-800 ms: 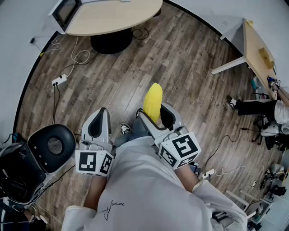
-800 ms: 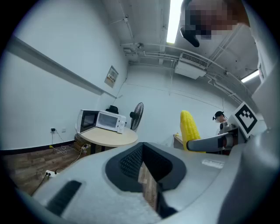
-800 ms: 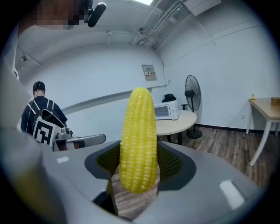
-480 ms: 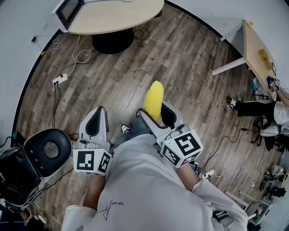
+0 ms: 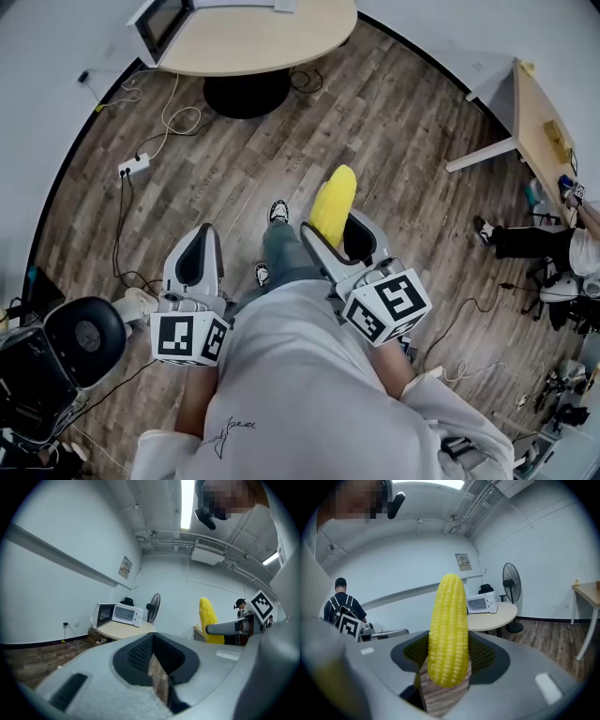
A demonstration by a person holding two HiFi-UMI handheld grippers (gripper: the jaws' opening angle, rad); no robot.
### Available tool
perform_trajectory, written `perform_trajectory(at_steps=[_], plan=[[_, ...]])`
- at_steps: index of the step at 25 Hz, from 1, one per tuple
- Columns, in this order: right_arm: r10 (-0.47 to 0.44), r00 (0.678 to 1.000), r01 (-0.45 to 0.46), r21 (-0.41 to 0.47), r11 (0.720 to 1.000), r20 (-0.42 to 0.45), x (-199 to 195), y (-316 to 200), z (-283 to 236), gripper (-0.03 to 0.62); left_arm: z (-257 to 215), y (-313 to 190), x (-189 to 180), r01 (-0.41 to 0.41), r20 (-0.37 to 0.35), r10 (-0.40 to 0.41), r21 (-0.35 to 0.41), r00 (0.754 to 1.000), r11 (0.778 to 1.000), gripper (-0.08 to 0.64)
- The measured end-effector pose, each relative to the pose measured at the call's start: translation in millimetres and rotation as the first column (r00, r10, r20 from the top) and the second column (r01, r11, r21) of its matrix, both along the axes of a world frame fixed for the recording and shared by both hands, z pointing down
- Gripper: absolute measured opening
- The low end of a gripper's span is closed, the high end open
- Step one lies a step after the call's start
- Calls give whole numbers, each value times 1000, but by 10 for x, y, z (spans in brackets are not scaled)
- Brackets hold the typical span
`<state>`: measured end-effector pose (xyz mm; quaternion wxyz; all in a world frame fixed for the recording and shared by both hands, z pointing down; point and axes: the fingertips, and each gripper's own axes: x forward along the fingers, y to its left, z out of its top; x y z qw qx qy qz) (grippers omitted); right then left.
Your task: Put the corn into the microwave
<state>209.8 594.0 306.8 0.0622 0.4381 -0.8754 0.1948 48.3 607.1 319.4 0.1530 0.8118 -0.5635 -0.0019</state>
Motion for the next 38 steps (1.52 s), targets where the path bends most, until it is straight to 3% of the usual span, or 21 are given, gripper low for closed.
perform_trajectory(at_steps=[11, 23, 38], plan=[[-38, 999, 38, 13, 999, 12, -201, -644, -25, 261, -27, -584, -165, 14, 12, -14, 1, 1000, 1000, -11], [-56, 998, 56, 0, 998, 37, -273, -1862, -43, 261, -145, -1813, -239, 19, 39, -18, -14, 999, 1000, -11], [-118, 991, 118, -4, 993, 65, -111, -2964, 113, 261, -128, -2929, 73, -2, 73, 2, 1, 997, 1000, -11]])
